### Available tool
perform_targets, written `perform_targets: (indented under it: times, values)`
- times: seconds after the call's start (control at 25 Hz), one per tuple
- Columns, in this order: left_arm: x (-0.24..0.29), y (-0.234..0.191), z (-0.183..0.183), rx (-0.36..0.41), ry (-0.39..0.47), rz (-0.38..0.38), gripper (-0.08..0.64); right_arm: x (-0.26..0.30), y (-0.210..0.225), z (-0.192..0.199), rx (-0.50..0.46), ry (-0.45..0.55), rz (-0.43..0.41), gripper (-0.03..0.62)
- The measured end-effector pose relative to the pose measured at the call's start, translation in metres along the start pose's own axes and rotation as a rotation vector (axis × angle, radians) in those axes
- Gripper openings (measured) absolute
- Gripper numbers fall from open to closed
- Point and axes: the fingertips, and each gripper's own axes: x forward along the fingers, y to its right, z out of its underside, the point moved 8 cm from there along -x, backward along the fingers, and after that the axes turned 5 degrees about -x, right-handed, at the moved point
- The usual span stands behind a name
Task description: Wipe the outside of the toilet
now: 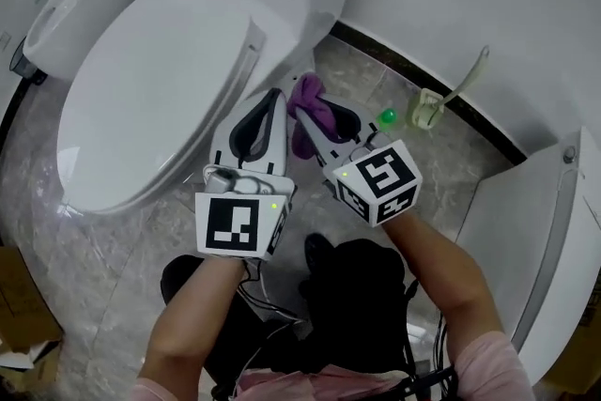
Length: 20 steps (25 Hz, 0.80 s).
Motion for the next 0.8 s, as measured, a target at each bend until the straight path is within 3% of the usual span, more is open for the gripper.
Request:
perform_targets:
  times: [0.2, 0.36, 0.8]
  values:
    - [0.004, -0.007, -0.058, -0.008, 0.020, -0.063, 0.008, -0.026, 0.006, -0.060, -0.032, 0.075, 0.117, 0.086]
    - [0.003, -0.009, -0.084, 0.032, 0.028, -0.085, 0.008, -0.034, 0.003, -0.079, -0.017, 0.131, 0.165, 0.086]
    - [-0.006, -0.017, -0.078, 0.061, 0.010, -0.118, 0.008, -0.022, -0.003, -0.074, -0.010, 0.146, 0.177, 0.083]
